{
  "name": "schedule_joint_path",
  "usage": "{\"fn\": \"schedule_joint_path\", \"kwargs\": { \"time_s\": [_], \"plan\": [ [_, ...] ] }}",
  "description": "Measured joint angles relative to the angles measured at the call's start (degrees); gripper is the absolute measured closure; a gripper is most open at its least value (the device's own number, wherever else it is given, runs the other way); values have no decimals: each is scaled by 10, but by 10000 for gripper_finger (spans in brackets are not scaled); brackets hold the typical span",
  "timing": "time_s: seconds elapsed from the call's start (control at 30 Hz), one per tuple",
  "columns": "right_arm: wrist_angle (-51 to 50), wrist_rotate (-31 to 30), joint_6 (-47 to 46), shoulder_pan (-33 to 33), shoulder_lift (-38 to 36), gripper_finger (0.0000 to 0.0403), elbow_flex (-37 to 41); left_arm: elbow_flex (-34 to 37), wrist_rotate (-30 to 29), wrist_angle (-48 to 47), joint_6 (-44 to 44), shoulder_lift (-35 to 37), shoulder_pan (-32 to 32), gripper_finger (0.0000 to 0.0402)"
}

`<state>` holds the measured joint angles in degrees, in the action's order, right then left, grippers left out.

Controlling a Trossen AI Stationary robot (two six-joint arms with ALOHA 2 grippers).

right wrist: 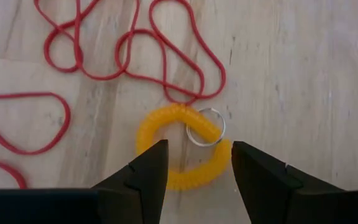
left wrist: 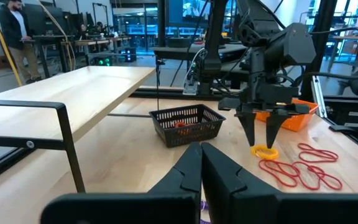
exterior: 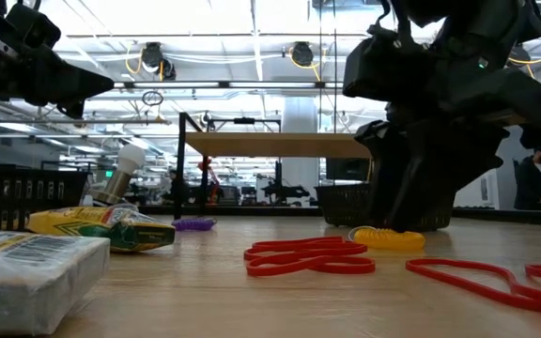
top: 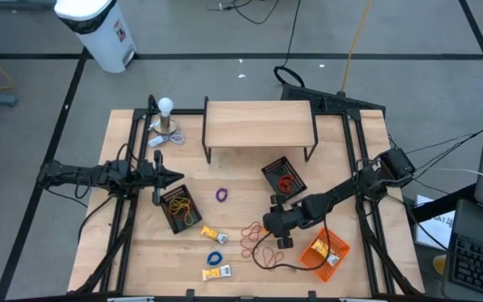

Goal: Pick & Place Office Desk Supplies
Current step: Put the yellow spring keychain into the right black bin

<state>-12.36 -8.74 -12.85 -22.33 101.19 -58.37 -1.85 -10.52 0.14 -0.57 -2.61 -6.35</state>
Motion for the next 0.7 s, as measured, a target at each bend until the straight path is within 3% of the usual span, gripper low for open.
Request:
{"fn": "schedule_joint_path", "kwargs": {
  "time_s": [0.53, 0.7],
  "plan": [
    [57, 13, -44, 17, -2, 254, 51, 0, 0, 0, -2, 0, 0, 376],
    [58, 27, -55, 23, -1, 298, 52, 0, 0, 0, -1, 0, 0, 376]
  ]
}}
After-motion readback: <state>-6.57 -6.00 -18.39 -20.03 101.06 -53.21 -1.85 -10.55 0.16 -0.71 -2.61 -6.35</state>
